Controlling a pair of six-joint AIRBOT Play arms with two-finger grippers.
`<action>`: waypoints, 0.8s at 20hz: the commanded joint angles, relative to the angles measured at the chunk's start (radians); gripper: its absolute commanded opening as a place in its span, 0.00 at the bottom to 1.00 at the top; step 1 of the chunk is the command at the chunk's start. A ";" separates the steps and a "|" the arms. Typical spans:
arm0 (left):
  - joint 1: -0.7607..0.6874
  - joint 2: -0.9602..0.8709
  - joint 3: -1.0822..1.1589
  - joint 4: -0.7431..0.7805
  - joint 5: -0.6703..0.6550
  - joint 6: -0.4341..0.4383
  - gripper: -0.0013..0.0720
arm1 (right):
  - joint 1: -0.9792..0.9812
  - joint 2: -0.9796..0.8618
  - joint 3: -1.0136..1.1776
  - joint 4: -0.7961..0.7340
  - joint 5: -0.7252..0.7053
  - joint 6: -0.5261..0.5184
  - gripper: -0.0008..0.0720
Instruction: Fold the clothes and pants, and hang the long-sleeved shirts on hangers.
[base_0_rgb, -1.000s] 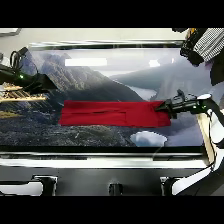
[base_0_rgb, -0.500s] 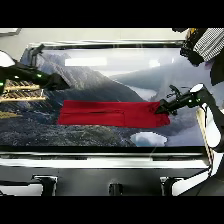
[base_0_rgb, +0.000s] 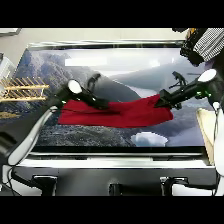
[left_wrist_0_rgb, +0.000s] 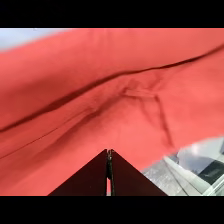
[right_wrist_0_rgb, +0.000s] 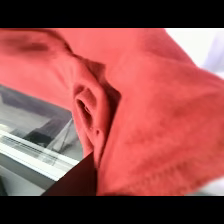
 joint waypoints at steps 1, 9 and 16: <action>-0.091 -0.090 -0.019 -0.022 0.069 -0.115 0.05 | 0.012 0.130 0.001 0.002 0.042 0.101 0.06; -0.334 -0.183 -0.018 -0.425 0.449 -0.114 0.05 | 0.012 0.303 0.001 -0.006 0.127 0.195 0.06; -0.450 -0.219 0.014 -0.620 0.589 -0.073 0.04 | 0.012 0.348 0.001 -0.037 0.142 0.222 0.06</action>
